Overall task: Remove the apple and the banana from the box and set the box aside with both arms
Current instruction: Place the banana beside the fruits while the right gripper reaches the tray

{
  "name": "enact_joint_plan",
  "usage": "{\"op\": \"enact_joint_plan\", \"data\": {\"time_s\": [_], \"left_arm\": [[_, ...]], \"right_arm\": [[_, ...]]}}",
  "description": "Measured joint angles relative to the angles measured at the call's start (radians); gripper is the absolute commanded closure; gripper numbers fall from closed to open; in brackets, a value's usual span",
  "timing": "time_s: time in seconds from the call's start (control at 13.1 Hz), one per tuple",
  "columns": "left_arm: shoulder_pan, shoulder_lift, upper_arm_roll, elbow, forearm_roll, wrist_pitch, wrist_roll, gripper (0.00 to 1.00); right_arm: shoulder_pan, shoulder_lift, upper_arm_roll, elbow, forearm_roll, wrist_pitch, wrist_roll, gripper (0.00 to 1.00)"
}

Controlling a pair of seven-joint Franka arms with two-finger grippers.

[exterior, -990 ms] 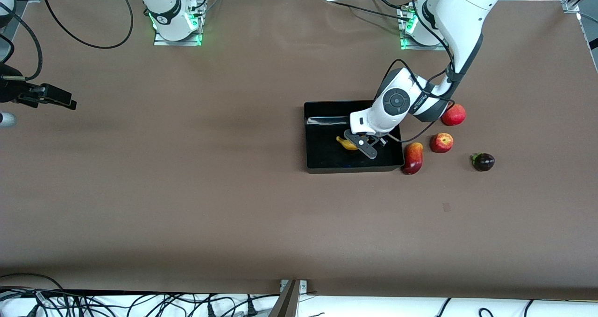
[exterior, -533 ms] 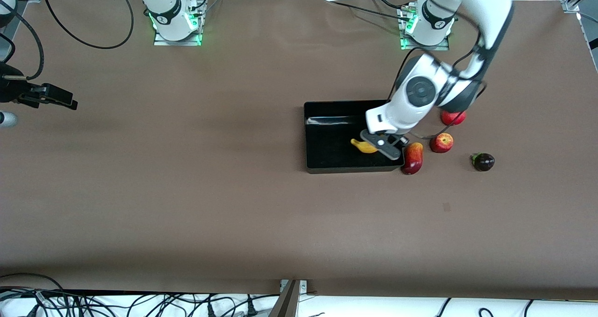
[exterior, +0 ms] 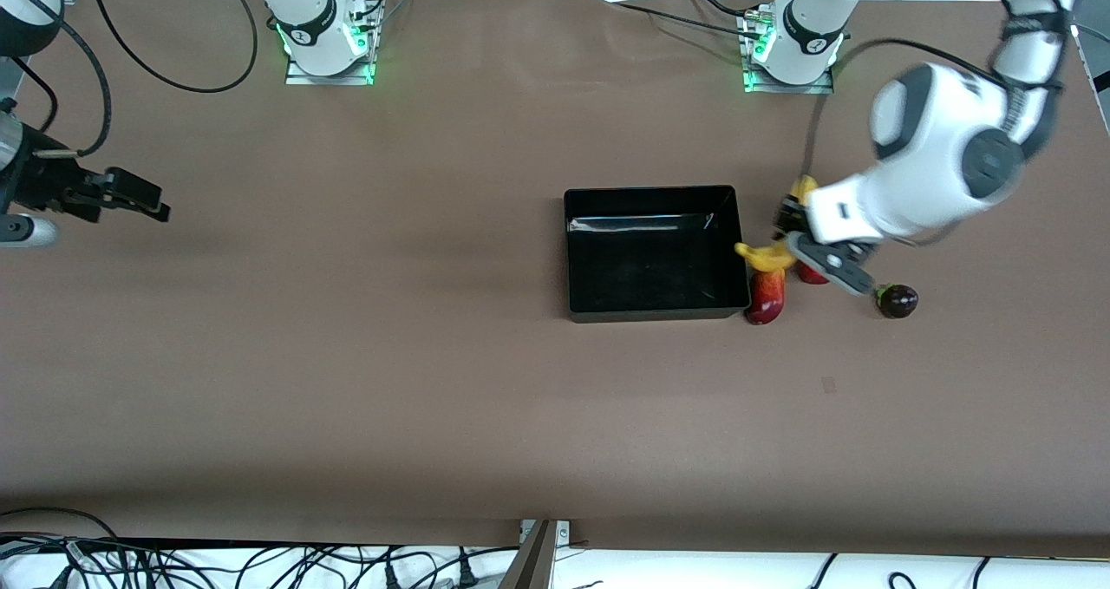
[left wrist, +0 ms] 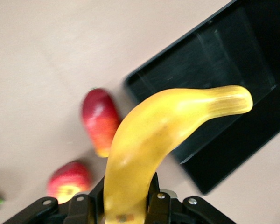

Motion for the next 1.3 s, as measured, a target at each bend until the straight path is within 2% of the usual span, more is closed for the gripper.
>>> {"op": "enact_joint_plan", "data": {"time_s": [0.08, 0.23, 0.46, 0.53, 0.61, 0.76, 0.91, 1.07, 1.22, 1.3], "left_arm": [[0.009, 0.05, 0.032, 0.011, 0.011, 0.044, 0.082, 1.0], [0.01, 0.169, 0.065, 0.049, 0.119, 0.166, 0.197, 1.0], [0.007, 0.345, 0.087, 0.12, 0.253, 0.315, 0.226, 1.0], [0.007, 0.392, 0.097, 0.14, 0.259, 0.35, 0.245, 0.68], [0.007, 0.427, 0.105, 0.158, 0.259, 0.377, 0.263, 0.01], [0.006, 0.453, 0.108, 0.19, 0.259, 0.396, 0.27, 0.0], [0.003, 0.421, 0.107, 0.227, 0.259, 0.396, 0.27, 0.0], [-0.001, 0.312, 0.106, 0.254, 0.259, 0.31, 0.268, 0.0], [-0.01, 0.13, 0.106, 0.264, 0.259, 0.101, 0.209, 0.0], [-0.018, 0.032, 0.106, 0.264, 0.259, 0.0, 0.147, 0.0]], "right_arm": [[0.015, 0.011, 0.005, 0.0, 0.011, -0.01, 0.0, 0.0], [0.093, 0.042, 0.018, 0.001, 0.019, -0.017, 0.016, 0.0], [0.258, 0.139, 0.028, 0.026, 0.025, 0.017, 0.163, 0.0], [0.312, 0.173, 0.029, 0.035, 0.045, 0.065, 0.249, 0.0], [0.364, 0.206, 0.031, 0.04, 0.068, 0.118, 0.333, 0.0], [0.454, 0.274, 0.033, 0.044, 0.111, 0.233, 0.426, 0.0], [0.533, 0.353, 0.034, 0.045, 0.127, 0.349, 0.452, 0.0], [0.609, 0.423, 0.034, 0.047, 0.162, 0.451, 0.523, 0.0], [0.686, 0.478, 0.035, 0.048, 0.18, 0.586, 0.627, 0.02], [0.718, 0.5, 0.035, 0.048, 0.18, 0.625, 0.67, 0.14]]}}
